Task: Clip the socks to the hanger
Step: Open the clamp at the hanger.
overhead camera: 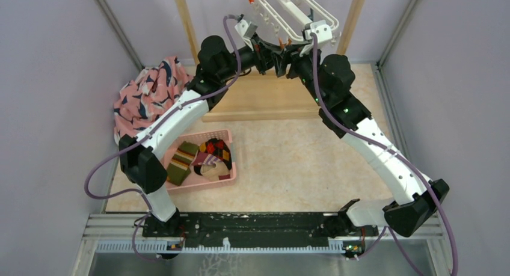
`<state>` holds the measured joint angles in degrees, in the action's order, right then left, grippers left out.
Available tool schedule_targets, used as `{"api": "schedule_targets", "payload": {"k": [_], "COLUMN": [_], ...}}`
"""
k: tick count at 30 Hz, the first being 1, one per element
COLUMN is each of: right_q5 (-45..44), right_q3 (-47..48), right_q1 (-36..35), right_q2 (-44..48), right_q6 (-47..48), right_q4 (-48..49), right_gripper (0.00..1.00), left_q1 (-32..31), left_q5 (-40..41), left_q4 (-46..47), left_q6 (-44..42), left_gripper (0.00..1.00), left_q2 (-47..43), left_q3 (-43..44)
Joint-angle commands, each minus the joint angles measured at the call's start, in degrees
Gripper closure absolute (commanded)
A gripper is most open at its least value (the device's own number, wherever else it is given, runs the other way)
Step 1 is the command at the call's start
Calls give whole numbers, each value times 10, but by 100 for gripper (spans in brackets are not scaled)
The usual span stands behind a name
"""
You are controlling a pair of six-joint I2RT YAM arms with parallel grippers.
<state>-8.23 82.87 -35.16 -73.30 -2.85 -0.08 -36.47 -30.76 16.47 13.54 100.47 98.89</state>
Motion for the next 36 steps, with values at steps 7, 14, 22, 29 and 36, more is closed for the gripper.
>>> {"api": "schedule_targets", "payload": {"k": [7, 14, 22, 29, 36], "right_q5": [-55, 19, 31, 51, 52], "right_q3": [45, 23, -18, -5, 14], "right_q1": [22, 82, 87, 87, 87], "right_q2": [-12, 13, 58, 52, 34], "right_q6": [6, -113, -137, -139, -128], "right_q4": [109, 132, 144, 134, 119], "right_gripper": [39, 39, 39, 39, 39], "left_q1": [-22, -22, -22, -22, -22], "left_q5": [-94, -98, -103, -106, -111], "left_q4": [-49, -35, -22, -12, -11], "left_q6": [-1, 1, 10, 18, 20], "left_gripper": [100, 100, 100, 100, 100], "left_q2": [3, 0, 1, 3, 1], "left_q3": [-5, -16, -19, -28, -28]}}
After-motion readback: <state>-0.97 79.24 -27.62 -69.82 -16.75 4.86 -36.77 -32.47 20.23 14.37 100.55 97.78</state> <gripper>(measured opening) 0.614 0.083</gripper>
